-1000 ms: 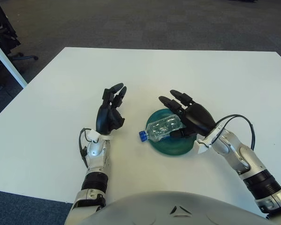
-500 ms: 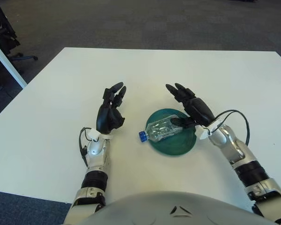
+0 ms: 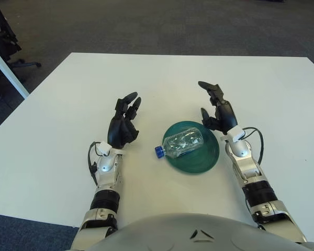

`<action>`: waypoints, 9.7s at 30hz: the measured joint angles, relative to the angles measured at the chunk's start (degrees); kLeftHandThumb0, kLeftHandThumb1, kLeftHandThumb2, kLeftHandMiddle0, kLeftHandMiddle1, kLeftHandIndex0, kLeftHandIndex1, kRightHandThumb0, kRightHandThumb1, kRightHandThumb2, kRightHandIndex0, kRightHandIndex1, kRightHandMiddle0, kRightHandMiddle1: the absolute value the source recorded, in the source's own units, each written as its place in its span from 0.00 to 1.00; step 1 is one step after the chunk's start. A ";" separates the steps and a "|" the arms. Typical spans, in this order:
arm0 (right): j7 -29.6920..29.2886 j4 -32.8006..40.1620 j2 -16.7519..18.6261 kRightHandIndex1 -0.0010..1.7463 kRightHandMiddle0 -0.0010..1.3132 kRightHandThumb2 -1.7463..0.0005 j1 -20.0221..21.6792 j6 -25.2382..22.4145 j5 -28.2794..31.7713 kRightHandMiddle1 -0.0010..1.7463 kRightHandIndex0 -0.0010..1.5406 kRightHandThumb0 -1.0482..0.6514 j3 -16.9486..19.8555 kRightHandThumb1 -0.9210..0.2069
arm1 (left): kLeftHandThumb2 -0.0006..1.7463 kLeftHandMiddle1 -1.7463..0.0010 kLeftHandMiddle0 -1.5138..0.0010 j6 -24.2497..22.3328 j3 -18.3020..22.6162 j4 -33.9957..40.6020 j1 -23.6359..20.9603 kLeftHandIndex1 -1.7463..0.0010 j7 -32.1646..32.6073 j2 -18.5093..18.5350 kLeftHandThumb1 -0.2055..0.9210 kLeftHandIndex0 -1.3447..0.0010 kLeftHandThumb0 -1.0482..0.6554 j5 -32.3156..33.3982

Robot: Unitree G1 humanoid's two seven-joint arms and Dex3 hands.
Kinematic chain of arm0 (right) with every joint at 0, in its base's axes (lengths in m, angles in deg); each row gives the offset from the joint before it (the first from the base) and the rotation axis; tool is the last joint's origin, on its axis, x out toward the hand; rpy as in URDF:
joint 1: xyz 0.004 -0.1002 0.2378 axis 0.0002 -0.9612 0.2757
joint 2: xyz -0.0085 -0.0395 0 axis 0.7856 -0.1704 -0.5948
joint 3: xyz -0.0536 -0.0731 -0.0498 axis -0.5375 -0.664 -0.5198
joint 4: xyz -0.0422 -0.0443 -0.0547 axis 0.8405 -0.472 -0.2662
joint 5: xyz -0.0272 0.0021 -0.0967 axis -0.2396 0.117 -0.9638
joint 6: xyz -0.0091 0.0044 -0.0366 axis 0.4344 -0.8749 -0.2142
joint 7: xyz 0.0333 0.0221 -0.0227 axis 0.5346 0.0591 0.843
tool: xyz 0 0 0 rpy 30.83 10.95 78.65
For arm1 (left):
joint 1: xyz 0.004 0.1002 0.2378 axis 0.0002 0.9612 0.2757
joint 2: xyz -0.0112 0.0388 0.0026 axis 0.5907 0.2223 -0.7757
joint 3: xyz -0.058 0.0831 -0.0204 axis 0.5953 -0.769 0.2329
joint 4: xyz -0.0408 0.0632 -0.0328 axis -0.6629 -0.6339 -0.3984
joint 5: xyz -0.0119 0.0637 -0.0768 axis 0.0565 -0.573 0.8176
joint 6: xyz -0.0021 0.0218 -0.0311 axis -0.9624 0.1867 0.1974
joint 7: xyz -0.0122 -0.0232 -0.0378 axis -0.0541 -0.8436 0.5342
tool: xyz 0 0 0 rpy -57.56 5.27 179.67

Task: Put the bottle into the plate.

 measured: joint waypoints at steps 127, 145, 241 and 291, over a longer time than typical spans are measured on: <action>-10.07 8.63 6.71 0.29 0.01 0.77 -19.37 -7.10 -12.43 0.61 0.24 0.25 9.31 0.03 | 0.54 0.96 0.65 -14.74 -5.87 17.37 15.73 0.42 11.44 -0.37 1.00 0.96 0.19 -9.10; -8.35 10.53 5.94 0.29 0.01 0.77 -20.49 -8.51 -11.80 0.61 0.24 0.26 9.11 0.02 | 0.45 0.92 0.59 -18.35 -10.29 23.46 21.53 0.40 13.79 -3.48 1.00 0.87 0.16 -9.08; -13.49 18.11 7.34 0.24 0.00 0.79 -24.64 -17.33 -17.89 0.55 0.24 0.23 3.66 0.00 | 0.56 0.93 0.66 -14.66 -8.75 14.29 12.37 0.41 6.75 -3.32 1.00 0.94 0.25 -2.90; -12.90 18.81 7.34 0.24 0.00 0.80 -25.02 -17.82 -17.08 0.55 0.24 0.23 3.74 0.00 | 0.56 0.91 0.64 -14.68 -8.73 14.28 12.39 0.41 6.81 -3.34 1.00 0.93 0.26 -2.91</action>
